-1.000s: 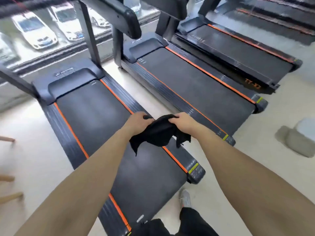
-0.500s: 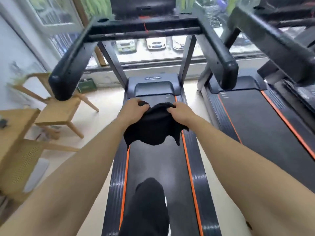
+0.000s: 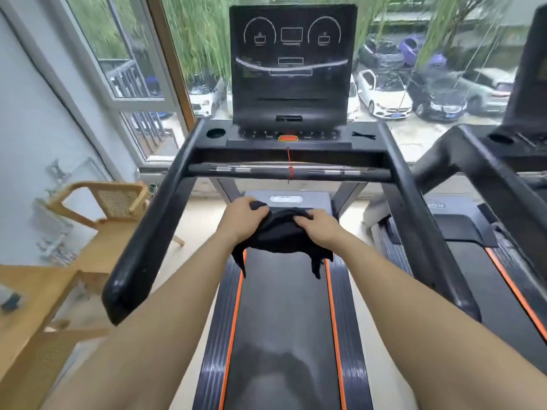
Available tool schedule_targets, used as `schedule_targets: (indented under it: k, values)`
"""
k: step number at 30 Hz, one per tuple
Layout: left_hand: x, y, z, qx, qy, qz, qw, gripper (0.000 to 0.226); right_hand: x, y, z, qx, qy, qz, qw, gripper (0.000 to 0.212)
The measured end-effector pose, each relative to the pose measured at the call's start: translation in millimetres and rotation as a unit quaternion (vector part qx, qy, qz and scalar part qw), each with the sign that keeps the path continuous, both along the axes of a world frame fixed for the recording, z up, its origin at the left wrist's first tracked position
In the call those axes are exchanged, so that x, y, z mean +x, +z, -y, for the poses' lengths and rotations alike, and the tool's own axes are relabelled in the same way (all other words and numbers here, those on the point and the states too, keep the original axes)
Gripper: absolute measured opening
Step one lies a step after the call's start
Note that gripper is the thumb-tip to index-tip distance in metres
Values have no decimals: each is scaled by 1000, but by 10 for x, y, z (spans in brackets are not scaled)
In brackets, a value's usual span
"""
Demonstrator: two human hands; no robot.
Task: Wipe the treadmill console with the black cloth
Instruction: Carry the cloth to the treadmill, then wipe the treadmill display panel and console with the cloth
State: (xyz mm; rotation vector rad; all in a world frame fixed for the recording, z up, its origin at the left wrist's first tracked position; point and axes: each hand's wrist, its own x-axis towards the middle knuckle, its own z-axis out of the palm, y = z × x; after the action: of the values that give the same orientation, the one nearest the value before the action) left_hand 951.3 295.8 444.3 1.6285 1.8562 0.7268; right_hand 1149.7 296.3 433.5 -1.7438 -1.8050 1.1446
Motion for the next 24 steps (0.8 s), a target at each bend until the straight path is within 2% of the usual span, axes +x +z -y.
schedule_targets:
  k: [8, 16, 20, 24]
  values:
    - [3, 960, -1331, 29, 14, 2, 999, 26, 116, 944, -1332, 30, -1, -37, 999, 40]
    - [136, 1237, -2850, 53, 43, -27, 997, 37, 374, 1177, -2973, 43, 36, -56, 997, 35]
    - [152, 1414, -3486, 33, 11, -89, 995, 34, 491, 1266, -3705, 69, 77, -123, 987, 30]
    - [145, 1581, -3961, 30, -9, -54, 998, 45, 512, 1352, -4309, 83, 63, -152, 983, 32]
